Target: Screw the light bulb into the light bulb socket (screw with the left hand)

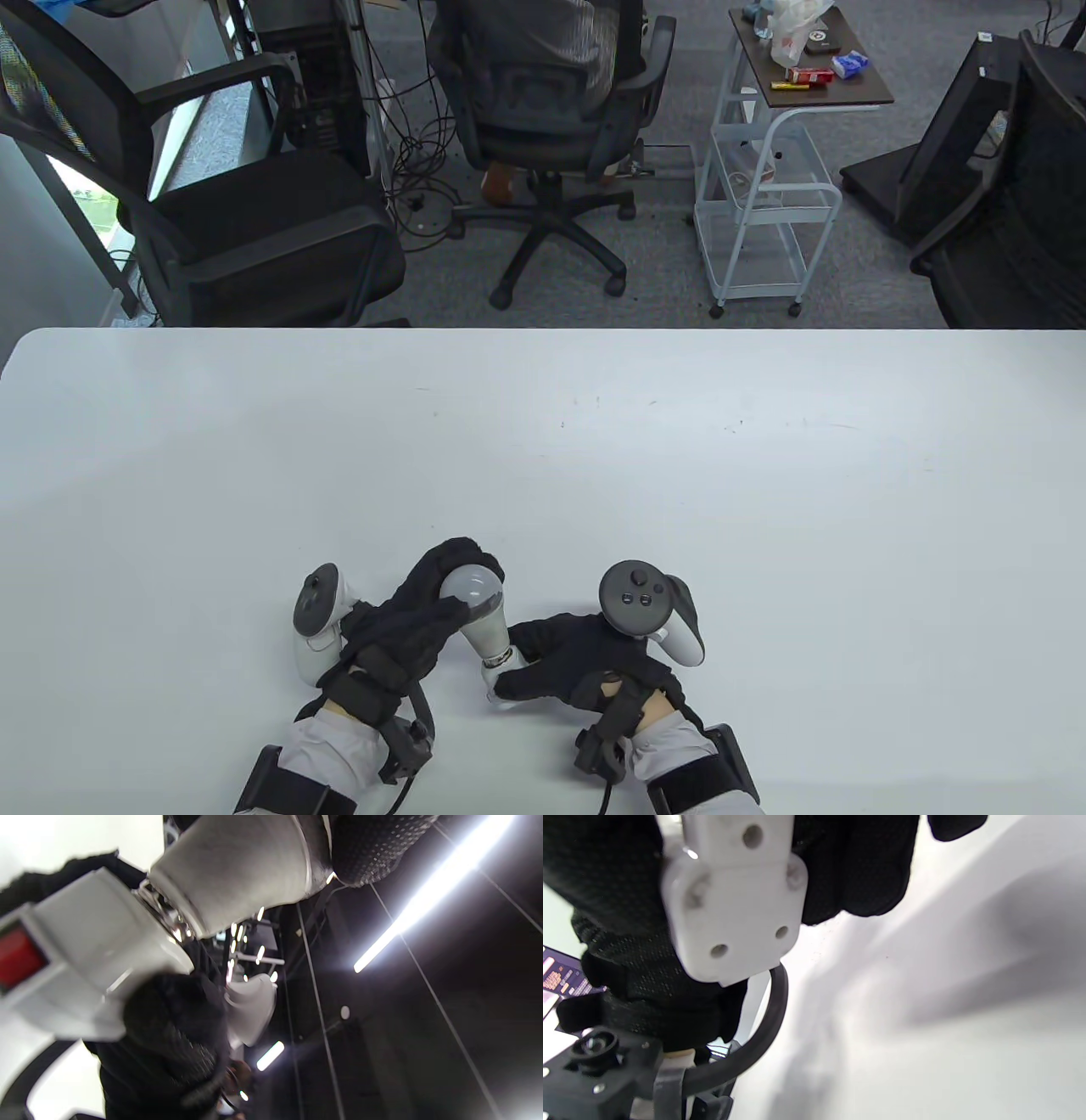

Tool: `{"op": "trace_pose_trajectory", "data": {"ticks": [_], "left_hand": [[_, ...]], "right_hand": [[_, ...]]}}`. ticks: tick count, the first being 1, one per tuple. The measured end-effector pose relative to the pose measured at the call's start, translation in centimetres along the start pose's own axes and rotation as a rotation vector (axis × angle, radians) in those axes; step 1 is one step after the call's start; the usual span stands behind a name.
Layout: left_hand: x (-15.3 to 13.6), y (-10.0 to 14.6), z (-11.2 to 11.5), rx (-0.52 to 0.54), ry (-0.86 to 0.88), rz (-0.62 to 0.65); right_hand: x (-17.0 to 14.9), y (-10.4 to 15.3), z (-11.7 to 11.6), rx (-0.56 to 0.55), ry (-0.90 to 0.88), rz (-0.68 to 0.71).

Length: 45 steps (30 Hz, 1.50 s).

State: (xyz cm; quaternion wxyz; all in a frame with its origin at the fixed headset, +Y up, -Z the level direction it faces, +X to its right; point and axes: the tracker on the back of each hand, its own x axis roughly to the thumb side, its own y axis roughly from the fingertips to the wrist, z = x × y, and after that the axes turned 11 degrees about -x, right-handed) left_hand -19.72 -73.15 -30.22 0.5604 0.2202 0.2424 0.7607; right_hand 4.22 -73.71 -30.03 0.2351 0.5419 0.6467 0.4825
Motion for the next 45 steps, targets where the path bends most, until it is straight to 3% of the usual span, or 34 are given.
{"op": "trace_pose_trajectory", "data": {"ticks": [7, 12, 16, 19, 24, 28, 30, 37, 45], "left_hand": [[0.0, 0.1, 0.2, 0.038, -0.122, -0.092], [0.2, 0.5, 0.0, 0.156, -0.213, -0.164], [-0.2, 0.4, -0.4, 0.054, -0.013, -0.025], [-0.5, 0.4, -0.6, 0.030, 0.049, -0.008], [-0.4, 0.3, -0.1, 0.028, -0.051, -0.112], [0.2, 0.5, 0.1, 0.156, -0.271, -0.230], [0.6, 0.6, 0.1, 0.200, -0.294, -0.192], [-0.1, 0.1, -0.3, 0.037, -0.028, -0.007], [-0.1, 0.2, -0.2, -0.057, -0.039, -0.090]], "right_hand": [[0.6, 0.2, 0.2, -0.053, 0.102, -0.006], [0.6, 0.2, -0.1, -0.041, 0.133, -0.018], [0.3, 0.0, 0.1, 0.011, 0.046, 0.000], [0.1, 0.1, 0.3, -0.005, 0.040, -0.013], [0.4, 0.2, 0.2, -0.045, 0.118, -0.023], [0.6, 0.2, 0.0, -0.052, 0.165, -0.028], [0.8, 0.2, 0.0, -0.066, 0.205, -0.019], [0.6, 0.0, 0.2, -0.011, 0.098, 0.039], [0.9, 0.3, 0.1, -0.074, 0.193, 0.019]]}}
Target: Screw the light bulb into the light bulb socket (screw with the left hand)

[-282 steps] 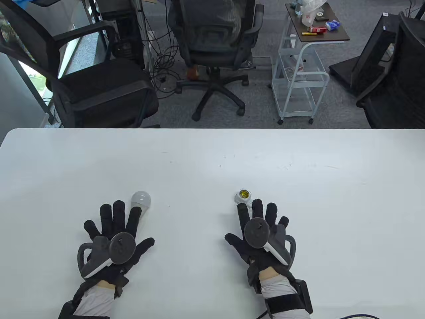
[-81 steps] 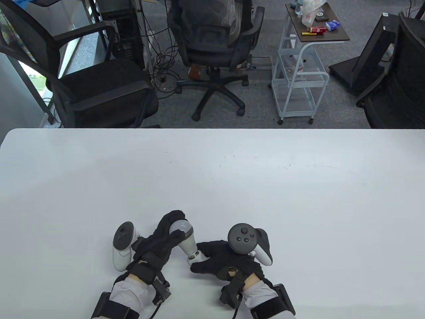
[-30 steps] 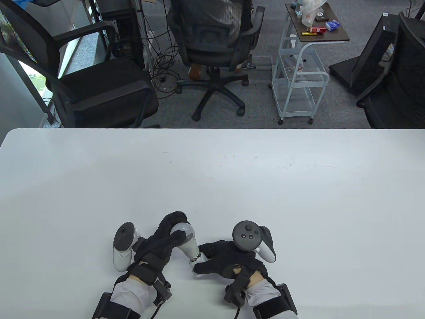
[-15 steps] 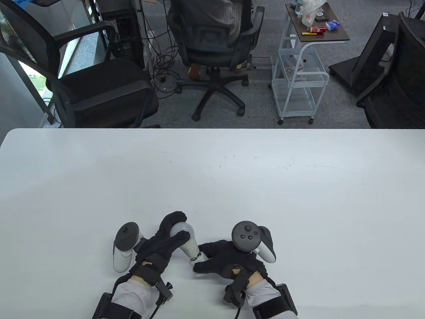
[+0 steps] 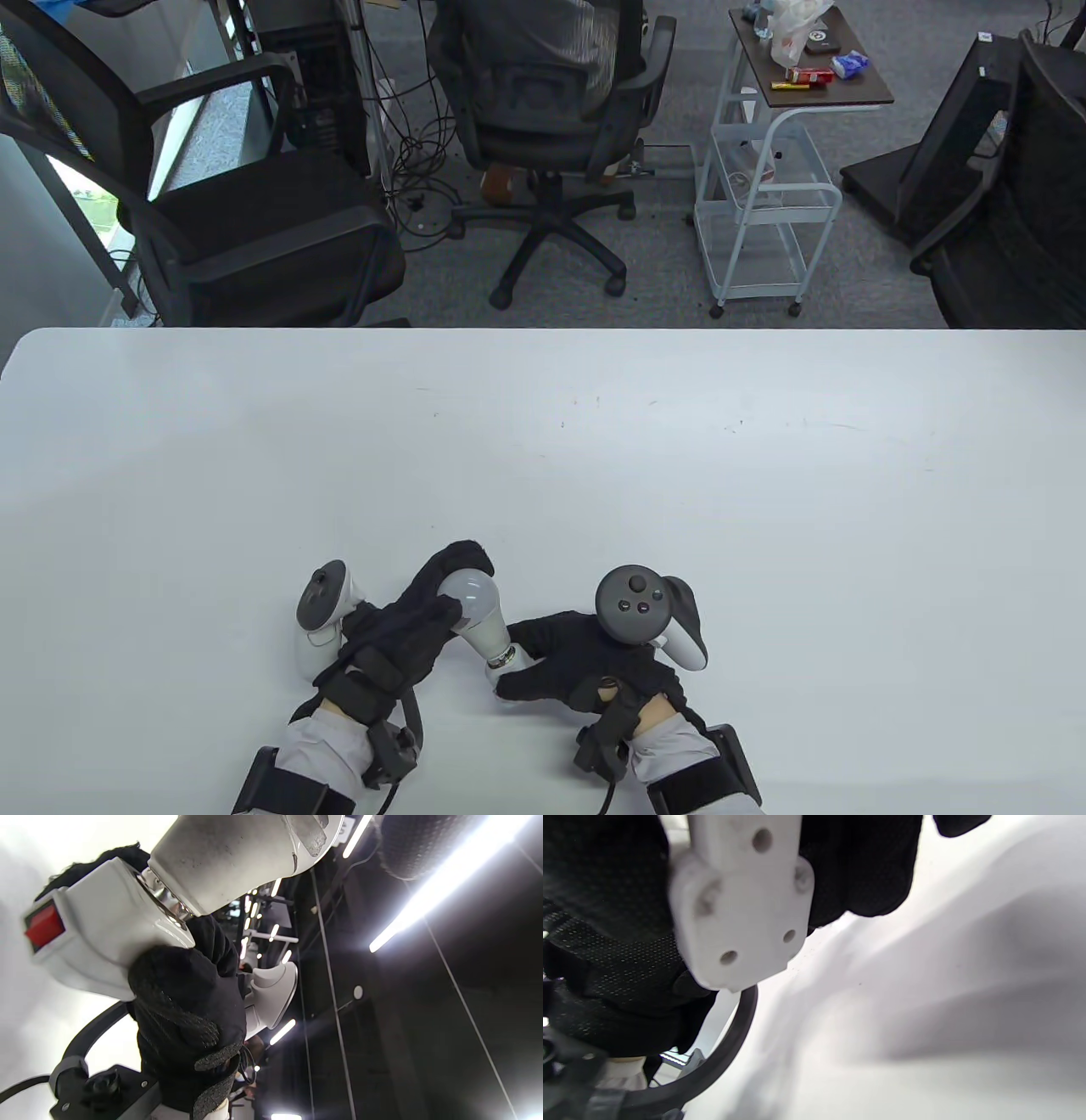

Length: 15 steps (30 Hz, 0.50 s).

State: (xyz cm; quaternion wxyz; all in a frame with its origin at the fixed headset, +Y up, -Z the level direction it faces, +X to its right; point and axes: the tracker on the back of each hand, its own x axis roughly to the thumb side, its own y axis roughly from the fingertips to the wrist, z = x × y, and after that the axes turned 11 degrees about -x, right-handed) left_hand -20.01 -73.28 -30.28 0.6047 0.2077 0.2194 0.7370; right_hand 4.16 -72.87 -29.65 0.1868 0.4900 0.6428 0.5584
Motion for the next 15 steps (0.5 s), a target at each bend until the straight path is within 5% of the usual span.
{"op": "trace_pose_trajectory", "data": {"ticks": [4, 8, 15], "left_hand": [[0.5, 0.2, 0.1, 0.164, -0.236, -0.130], [0.6, 0.4, 0.1, 0.227, -0.227, -0.086], [0.0, -0.4, 0.2, 0.001, 0.093, 0.132]], "right_hand": [[0.3, 0.1, -0.1, -0.021, 0.067, 0.001], [0.4, 0.1, 0.0, -0.035, 0.072, 0.005], [-1.2, -0.4, -0.2, 0.118, -0.247, 0.011]]}}
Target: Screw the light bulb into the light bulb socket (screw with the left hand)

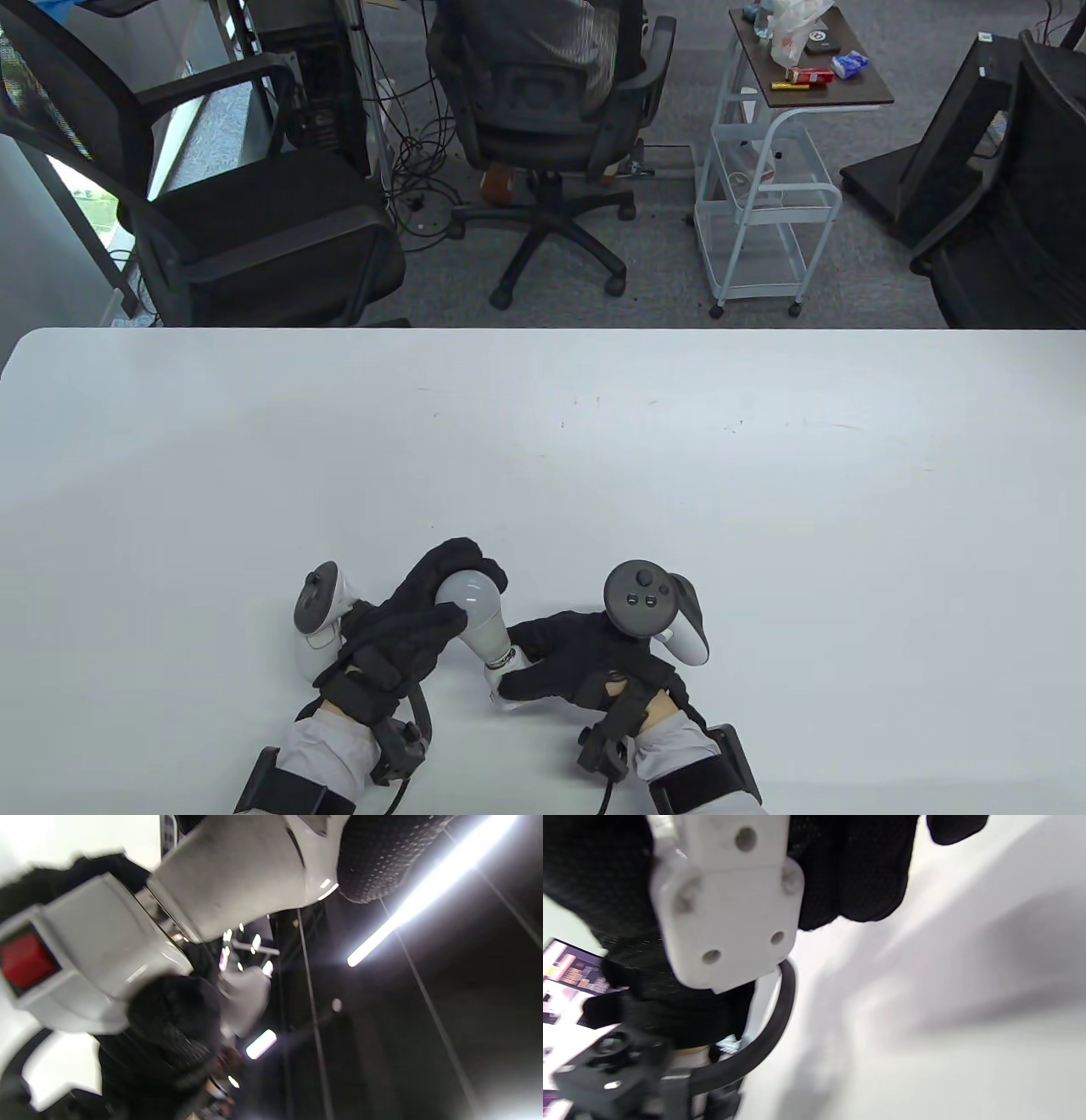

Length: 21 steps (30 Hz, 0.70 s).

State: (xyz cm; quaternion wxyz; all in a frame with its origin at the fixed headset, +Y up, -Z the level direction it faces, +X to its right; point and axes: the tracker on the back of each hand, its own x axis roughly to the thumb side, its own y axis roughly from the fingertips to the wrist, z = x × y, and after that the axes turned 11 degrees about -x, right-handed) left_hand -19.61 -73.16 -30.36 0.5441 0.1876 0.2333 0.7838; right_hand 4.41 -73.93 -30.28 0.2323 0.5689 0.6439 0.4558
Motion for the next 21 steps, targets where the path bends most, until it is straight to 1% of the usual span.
{"op": "trace_pose_trajectory", "data": {"ticks": [1, 3, 5, 7, 8, 9, 10, 12, 14, 15, 16, 18, 19, 21], "left_hand": [[0.0, 0.0, 0.1, -0.027, 0.013, -0.012], [0.0, 0.0, 0.0, -0.050, -0.029, -0.046], [0.1, 0.2, -0.1, -0.016, -0.063, -0.104], [0.5, 0.3, -0.2, 0.051, -0.183, -0.158], [0.6, 0.4, -0.2, 0.076, -0.213, -0.183], [0.7, 0.5, -0.2, 0.104, -0.233, -0.183], [0.8, 0.4, -0.3, 0.107, -0.230, -0.156], [0.5, 0.4, -0.5, 0.048, -0.136, -0.075], [0.0, 0.1, -0.4, -0.035, 0.036, 0.006], [-0.2, 0.1, -0.2, -0.054, 0.091, 0.018], [-0.4, 0.0, -0.1, -0.055, 0.101, 0.020], [-0.4, 0.1, -0.1, -0.036, 0.048, -0.017], [-0.4, 0.1, -0.1, -0.012, -0.006, -0.068], [-0.1, 0.2, -0.1, 0.034, -0.111, -0.118]], "right_hand": [[-0.2, 0.0, 0.0, -0.016, -0.003, -0.006], [-0.2, 0.0, 0.0, -0.038, 0.041, -0.023], [0.0, 0.1, 0.1, -0.056, 0.079, -0.020], [0.2, 0.1, -0.1, -0.061, 0.105, -0.019], [0.2, 0.1, -0.1, -0.059, 0.115, -0.020], [0.2, 0.1, -0.2, -0.052, 0.128, -0.024], [0.3, 0.1, -0.2, -0.049, 0.135, -0.023], [0.2, 0.0, -0.2, -0.029, 0.101, -0.012], [-0.1, -0.1, -0.2, 0.023, 0.016, -0.002], [-0.2, -0.1, -0.2, 0.030, -0.027, -0.001], [-0.2, -0.1, -0.3, 0.021, -0.027, -0.009], [-0.3, 0.0, -0.1, 0.002, 0.014, -0.018], [-0.2, 0.0, 0.0, -0.014, 0.020, -0.015], [-0.2, 0.0, 0.0, -0.013, 0.038, -0.018]]}}
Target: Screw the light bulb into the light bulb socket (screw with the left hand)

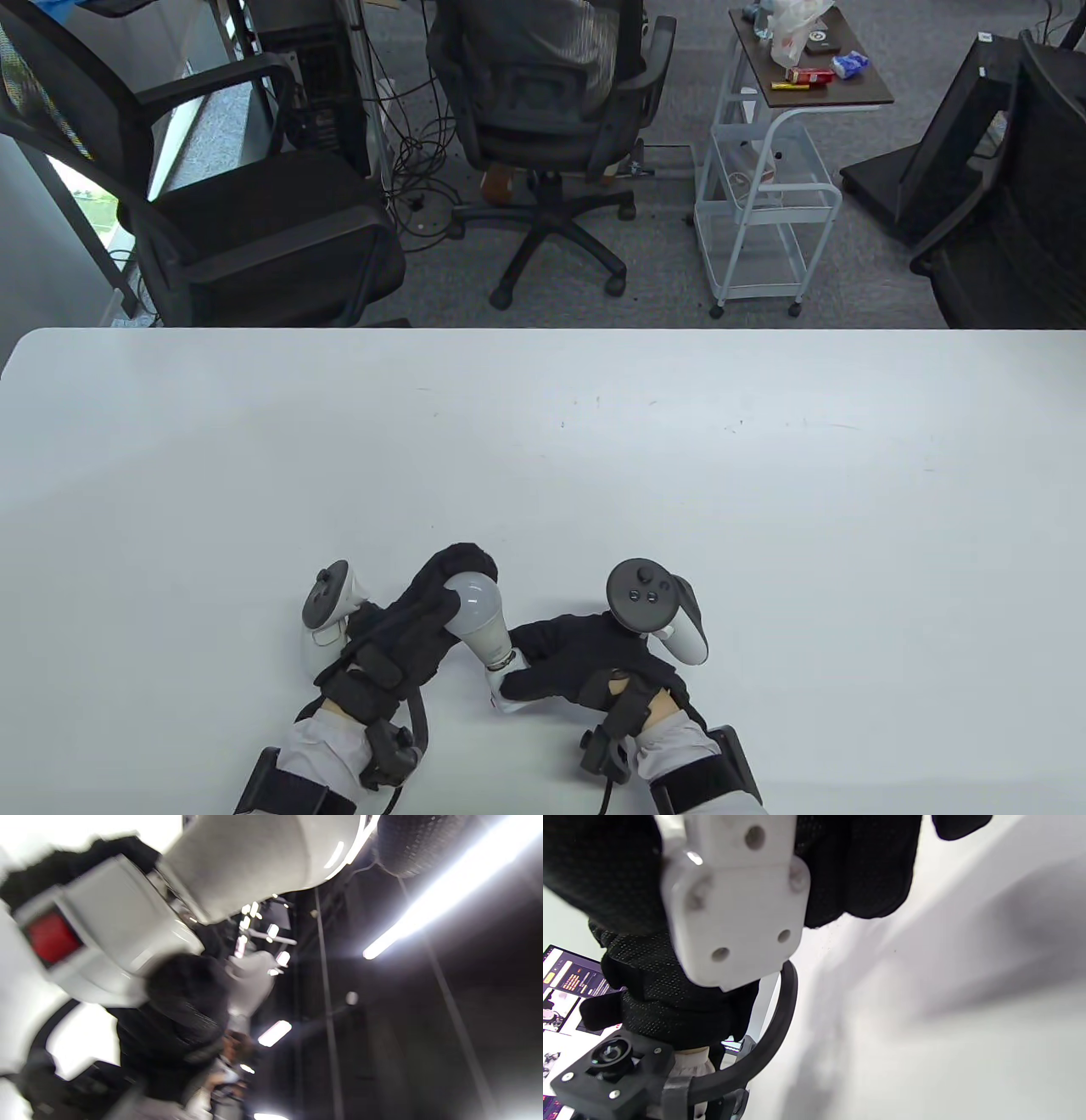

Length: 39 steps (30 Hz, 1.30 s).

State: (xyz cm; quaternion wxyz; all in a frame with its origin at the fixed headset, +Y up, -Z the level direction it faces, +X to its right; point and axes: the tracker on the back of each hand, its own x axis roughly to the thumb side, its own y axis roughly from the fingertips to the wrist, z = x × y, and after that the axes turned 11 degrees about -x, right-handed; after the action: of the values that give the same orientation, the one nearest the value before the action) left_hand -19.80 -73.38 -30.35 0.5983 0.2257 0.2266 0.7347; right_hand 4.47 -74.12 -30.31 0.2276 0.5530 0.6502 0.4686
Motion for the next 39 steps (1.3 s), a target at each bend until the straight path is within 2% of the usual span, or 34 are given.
{"op": "trace_pose_trajectory", "data": {"ticks": [3, 5, 7, 9, 10, 12, 16, 21, 23, 25, 26, 32, 36, 37, 39], "left_hand": [[0.5, 0.1, -0.1, 0.051, -0.108, -0.051], [0.6, 0.2, -0.2, 0.064, -0.101, -0.041], [0.2, 0.3, -0.4, 0.040, -0.038, 0.015], [0.0, 0.2, -0.5, -0.026, 0.106, 0.089], [-0.1, 0.0, -0.4, -0.063, 0.175, 0.124], [-0.3, 0.0, -0.3, -0.068, 0.180, 0.123], [-0.4, 0.0, -0.2, -0.027, 0.082, 0.032], [0.2, 0.5, -0.6, 0.089, -0.116, -0.072], [-0.1, 0.5, -0.9, 0.043, -0.030, 0.019], [-0.6, 0.3, -0.9, -0.045, 0.186, 0.103], [-0.6, 0.3, -0.8, -0.054, 0.205, 0.099], [-0.7, 0.2, -0.6, -0.014, 0.040, -0.023], [-0.4, 0.6, -0.9, 0.091, -0.114, -0.111], [-0.3, 0.7, -1.0, 0.097, -0.118, -0.085], [-0.6, 0.5, -1.3, 0.012, 0.036, 0.032]], "right_hand": [[0.1, 0.0, -0.1, -0.003, 0.015, -0.005], [0.1, 0.0, -0.1, -0.011, 0.036, -0.013], [0.0, 0.0, 0.0, -0.011, 0.036, -0.014], [-0.3, -0.1, 0.0, 0.024, -0.022, -0.003], [-0.6, -0.2, -0.1, 0.047, -0.106, -0.004], [-0.8, -0.2, -0.2, 0.059, -0.144, -0.013], [-0.8, -0.1, 0.3, 0.011, -0.091, -0.021], [-0.6, -0.1, 0.1, 0.006, -0.030, -0.032], [-0.8, -0.2, 0.1, 0.037, -0.052, -0.034], [-1.1, -0.3, -0.1, 0.073, -0.178, -0.037], [-1.2, -0.3, -0.2, 0.088, -0.195, -0.043], [-1.2, -0.1, 0.4, 0.011, -0.104, -0.055], [-0.9, -0.1, 0.2, 0.000, -0.039, -0.064], [-0.9, -0.1, 0.2, 0.004, -0.039, -0.065], [-1.1, -0.3, 0.1, 0.050, -0.119, -0.038]]}}
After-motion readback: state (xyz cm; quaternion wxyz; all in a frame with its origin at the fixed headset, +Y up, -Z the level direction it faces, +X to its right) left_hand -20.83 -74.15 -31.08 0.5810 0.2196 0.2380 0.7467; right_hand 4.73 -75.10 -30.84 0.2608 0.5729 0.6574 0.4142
